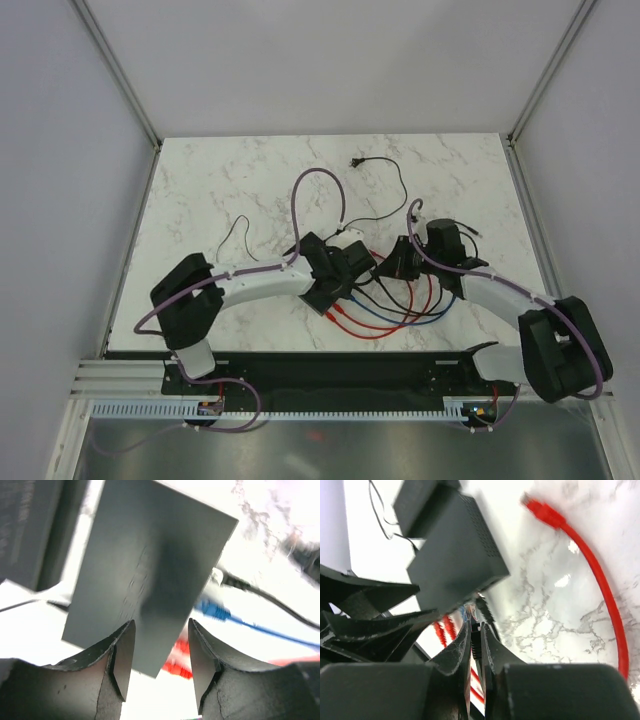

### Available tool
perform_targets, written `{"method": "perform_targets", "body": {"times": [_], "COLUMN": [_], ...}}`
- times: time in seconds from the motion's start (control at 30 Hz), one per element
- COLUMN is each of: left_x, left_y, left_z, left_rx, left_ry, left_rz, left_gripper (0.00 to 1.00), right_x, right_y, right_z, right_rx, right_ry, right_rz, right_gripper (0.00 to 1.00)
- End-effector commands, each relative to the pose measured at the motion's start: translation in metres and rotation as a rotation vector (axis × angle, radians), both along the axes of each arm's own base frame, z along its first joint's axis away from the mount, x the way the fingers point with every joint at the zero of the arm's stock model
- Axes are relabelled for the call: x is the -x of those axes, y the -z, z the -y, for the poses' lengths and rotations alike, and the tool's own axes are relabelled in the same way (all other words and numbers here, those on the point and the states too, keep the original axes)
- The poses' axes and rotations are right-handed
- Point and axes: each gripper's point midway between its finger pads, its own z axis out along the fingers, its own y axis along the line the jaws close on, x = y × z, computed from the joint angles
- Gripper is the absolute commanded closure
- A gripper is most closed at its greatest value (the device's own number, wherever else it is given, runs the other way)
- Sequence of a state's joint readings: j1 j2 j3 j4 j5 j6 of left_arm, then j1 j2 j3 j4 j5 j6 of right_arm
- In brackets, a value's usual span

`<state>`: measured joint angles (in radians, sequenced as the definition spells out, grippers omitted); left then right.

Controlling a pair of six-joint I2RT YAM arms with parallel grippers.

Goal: Pull the plug from the switch port

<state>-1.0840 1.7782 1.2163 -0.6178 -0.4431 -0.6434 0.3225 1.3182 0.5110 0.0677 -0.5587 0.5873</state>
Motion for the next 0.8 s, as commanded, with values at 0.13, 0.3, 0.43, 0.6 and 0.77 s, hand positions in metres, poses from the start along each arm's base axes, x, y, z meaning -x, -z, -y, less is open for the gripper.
{"method": "perform_targets", "body": {"times": [0.13, 0.3, 0.43, 0.6, 0.77], "left_x": [0.018, 0.036, 0.047, 0.061, 0.067], "left_y": [-0.074, -0.085, -0.081, -0.094, -0.099], "left_z": [0.013, -0.001, -0.022, -0.017, -0.023], "left_rx": [0.322, 0.416, 0.423, 0.557, 0.598], "left_ry": [0.020, 0.031, 0.032, 0.044, 0.048], "left_rz": [0.020, 0.009, 0.013, -0.013, -0.013], "left_gripper": [0.43, 0.42, 0.42, 0.41, 0.41], "right_x": [-0.025, -0.023, -0.018, -0.017, -0.023], "right_y": [-0.095, -0.163, -0.213, -0.283, -0.342], "right_z": [0.006, 0.007, 0.009, 0.018, 0.026], "right_rx": [0.003, -0.063, -0.117, -0.182, -0.245], "right_ry": [0.063, 0.090, 0.113, 0.186, 0.264], "right_rz": [0.208, 0.329, 0.416, 0.560, 0.680], "right_gripper": [1.00, 1.00, 1.00, 1.00, 1.00]}}
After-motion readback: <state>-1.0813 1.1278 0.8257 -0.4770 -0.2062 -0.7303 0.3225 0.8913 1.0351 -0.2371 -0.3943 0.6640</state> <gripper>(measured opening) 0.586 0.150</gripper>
